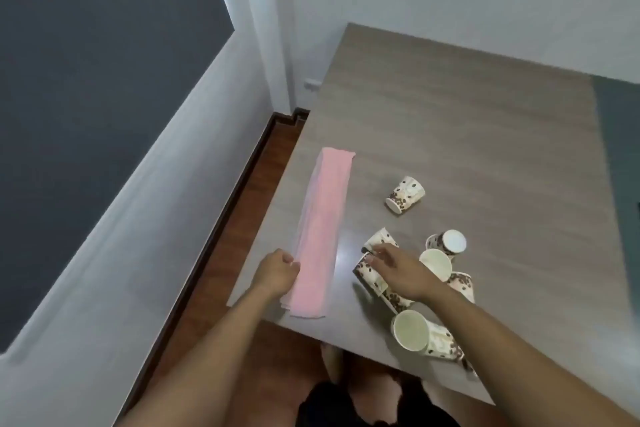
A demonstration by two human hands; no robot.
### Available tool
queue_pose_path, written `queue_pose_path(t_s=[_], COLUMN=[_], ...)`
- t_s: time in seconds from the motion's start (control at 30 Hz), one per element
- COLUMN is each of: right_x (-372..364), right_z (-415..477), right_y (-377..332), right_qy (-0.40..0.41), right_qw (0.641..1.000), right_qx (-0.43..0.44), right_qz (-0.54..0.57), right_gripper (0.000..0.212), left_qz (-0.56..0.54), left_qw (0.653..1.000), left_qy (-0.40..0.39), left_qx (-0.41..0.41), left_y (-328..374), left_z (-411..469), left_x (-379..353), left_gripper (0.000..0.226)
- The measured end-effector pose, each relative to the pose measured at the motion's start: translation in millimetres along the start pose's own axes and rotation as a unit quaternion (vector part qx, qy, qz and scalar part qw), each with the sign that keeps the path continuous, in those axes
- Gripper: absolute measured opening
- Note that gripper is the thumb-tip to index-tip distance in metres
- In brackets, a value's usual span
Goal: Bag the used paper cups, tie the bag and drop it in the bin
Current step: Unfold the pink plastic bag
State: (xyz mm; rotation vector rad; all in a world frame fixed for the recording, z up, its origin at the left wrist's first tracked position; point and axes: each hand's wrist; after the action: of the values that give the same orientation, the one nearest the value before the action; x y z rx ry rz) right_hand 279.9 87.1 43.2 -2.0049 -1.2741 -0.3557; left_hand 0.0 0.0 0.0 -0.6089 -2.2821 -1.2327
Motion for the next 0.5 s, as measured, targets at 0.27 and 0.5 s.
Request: queue_pose_path(t_s=[0.27, 0.5], right_x=[-71.8, -96.1], right_z=[23.0, 22.5], right_y=[2.2, 12.0], right_qy=[-0.107, -0.121], right_qw=[0.993, 0.992], right_qx=[-0.017, 0.020], right_qz=[0.049, 0.030], right_gripper=[0.050, 0.053], left_qz=[-0.014, -0.058], left_qw=[0.993, 0.995], left_qy=[0.035, 0.055], left_qx=[0.108, 0.053], left_y=[-40.5, -34.8], left_z=[-13.8, -12.0], left_x=[-51.9, -77.1], left_gripper=[0.056, 0.034])
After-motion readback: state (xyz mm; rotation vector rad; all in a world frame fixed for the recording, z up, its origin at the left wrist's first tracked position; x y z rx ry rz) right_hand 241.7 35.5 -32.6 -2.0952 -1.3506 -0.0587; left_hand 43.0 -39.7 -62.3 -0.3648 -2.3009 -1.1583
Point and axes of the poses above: each hand's wrist, its own z-axis towards the middle knuckle, its own x-axis out of the back of the hand, y = z × x, and after that the axes turned 15 degrees about -x, right-handed
